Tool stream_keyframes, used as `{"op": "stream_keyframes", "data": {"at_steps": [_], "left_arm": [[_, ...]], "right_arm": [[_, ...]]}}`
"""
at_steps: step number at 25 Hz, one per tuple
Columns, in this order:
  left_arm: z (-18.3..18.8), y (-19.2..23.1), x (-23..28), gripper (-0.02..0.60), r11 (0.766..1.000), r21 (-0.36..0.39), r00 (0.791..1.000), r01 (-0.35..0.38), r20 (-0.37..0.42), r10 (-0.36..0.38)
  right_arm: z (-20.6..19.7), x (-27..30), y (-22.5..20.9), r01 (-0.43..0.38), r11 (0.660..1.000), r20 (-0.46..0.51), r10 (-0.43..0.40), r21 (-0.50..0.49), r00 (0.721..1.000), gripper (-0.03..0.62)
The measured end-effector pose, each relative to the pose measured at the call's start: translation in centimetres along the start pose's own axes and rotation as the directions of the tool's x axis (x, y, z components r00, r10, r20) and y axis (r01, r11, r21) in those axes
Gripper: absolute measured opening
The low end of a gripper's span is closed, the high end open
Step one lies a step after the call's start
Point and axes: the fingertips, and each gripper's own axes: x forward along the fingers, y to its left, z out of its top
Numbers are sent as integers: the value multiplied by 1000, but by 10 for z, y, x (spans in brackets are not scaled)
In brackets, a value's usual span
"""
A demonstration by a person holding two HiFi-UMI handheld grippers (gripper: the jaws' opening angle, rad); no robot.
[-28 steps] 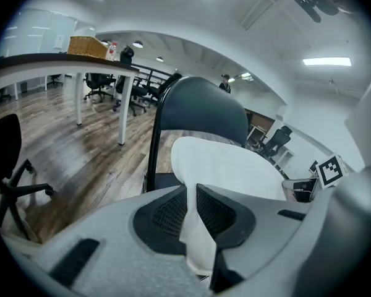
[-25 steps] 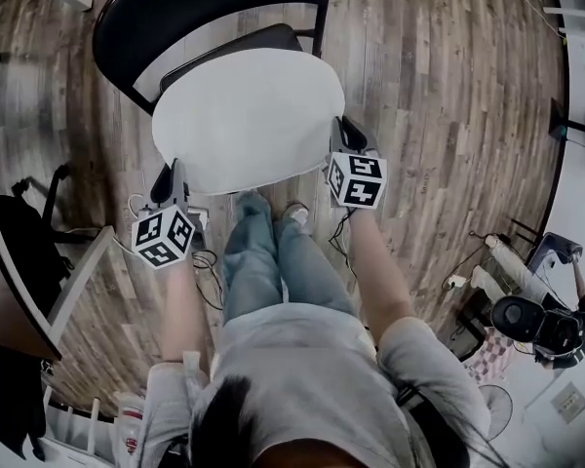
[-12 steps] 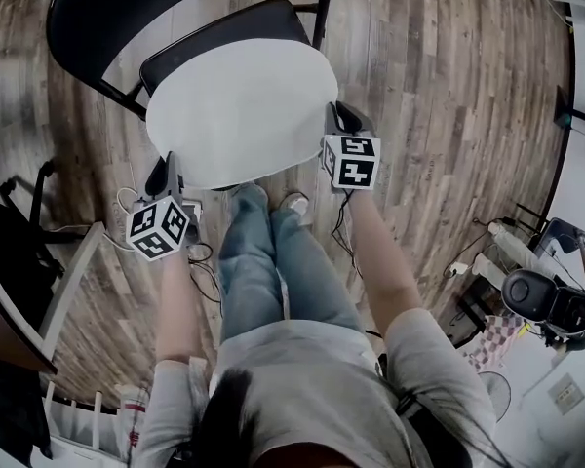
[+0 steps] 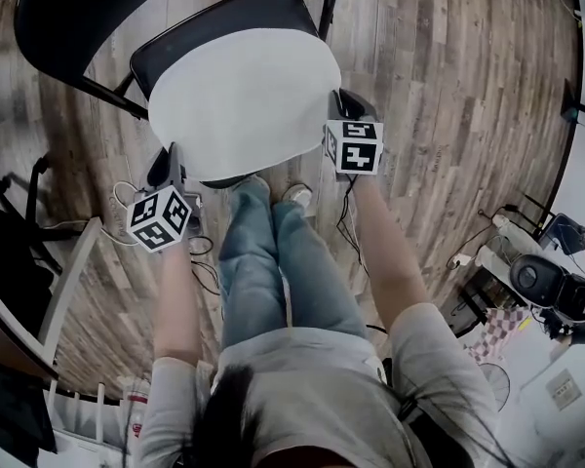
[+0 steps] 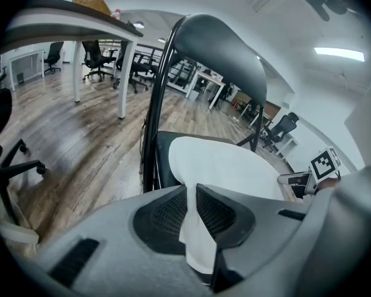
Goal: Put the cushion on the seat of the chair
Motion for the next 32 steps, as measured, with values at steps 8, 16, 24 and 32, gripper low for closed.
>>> {"op": "stream_keyframes", "data": {"at_steps": [8,16,24,32], "left_arm": [[-9,8,13,51,1000,-18,999,-21,-33,21],[-16,17,22,58,999,1,996,-49,-80,49],[-20,23,31,72,997,-43,992,-58,-114,53],[-12,25,25,107,999,-18,996,-43,-83,42]], "right_arm": [[-3,19,-5,2,1000,-23,-2,-16,1000,37],[-10,32,-6,-8,1000,-54,6,-27,999,37],[-14,41,-6,-34,999,-88,35,13,995,38],[-4,28,-10,3,999,-28,-1,41,1000,43]]}}
